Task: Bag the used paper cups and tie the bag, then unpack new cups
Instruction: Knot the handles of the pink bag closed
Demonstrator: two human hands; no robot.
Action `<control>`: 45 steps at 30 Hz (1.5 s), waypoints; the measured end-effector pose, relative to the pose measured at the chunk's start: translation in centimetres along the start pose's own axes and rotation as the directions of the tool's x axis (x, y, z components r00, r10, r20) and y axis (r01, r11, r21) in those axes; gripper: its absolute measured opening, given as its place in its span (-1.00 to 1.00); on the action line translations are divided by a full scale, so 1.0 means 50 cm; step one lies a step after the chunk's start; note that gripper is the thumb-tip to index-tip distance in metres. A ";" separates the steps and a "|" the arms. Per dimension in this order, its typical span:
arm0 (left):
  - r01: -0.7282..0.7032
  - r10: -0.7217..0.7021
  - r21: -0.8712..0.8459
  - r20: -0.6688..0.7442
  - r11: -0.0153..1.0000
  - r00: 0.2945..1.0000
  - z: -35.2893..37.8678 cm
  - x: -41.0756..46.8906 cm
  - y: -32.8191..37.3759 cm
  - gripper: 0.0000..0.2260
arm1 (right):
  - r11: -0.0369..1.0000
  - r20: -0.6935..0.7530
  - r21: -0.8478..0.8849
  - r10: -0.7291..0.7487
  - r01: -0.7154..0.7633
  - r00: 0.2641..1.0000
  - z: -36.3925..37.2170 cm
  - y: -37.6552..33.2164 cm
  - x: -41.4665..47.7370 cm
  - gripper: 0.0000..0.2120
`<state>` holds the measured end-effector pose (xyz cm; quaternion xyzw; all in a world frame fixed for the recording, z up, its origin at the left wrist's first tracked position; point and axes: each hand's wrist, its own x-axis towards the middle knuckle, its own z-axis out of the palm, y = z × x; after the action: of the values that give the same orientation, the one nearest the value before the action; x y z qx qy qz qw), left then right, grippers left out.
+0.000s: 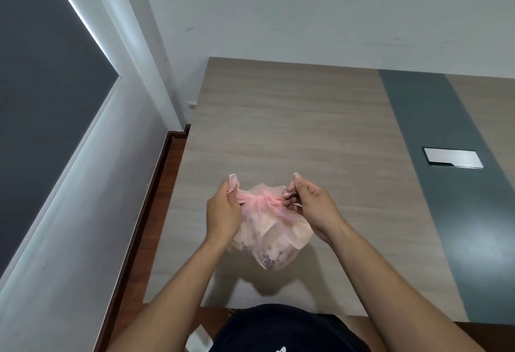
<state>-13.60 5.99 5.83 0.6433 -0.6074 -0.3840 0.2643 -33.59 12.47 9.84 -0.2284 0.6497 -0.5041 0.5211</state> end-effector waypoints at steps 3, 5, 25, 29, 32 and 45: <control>0.043 -0.044 0.028 0.001 0.999 0.999 -0.009 0.015 -0.020 -0.73 | 0.993 -0.030 0.072 0.095 -0.093 0.995 -0.019 0.012 0.001 -0.57; 0.063 -0.064 0.050 0.015 0.997 0.998 -0.016 0.022 -0.031 -0.72 | 0.990 -0.028 0.079 0.123 -0.121 0.992 -0.026 0.019 -0.001 -0.58; -0.108 0.272 -0.364 0.437 0.925 0.858 -0.025 -0.024 0.028 -0.78 | 0.903 0.467 0.182 0.269 -0.390 0.842 0.002 -0.046 -0.031 -0.59; -0.219 0.309 -0.255 0.401 0.942 0.862 -0.010 -0.024 0.016 -0.91 | 0.917 0.469 0.127 0.279 -0.377 0.838 0.004 -0.042 -0.038 -0.50; -0.034 0.185 -0.375 0.374 0.926 0.909 -0.008 -0.032 0.022 -0.92 | 0.924 0.406 0.110 0.294 -0.366 0.865 0.011 -0.039 -0.039 -0.39; 0.368 0.028 -0.669 0.502 0.646 0.864 -0.014 -0.038 0.038 -0.57 | 0.930 0.229 -0.326 -0.094 0.168 0.969 0.034 0.002 -0.051 -0.89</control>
<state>-14.09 7.56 8.09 0.4206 -0.3754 -0.7654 0.3104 -31.11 13.90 10.96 -0.4106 0.6524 -0.3901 0.5037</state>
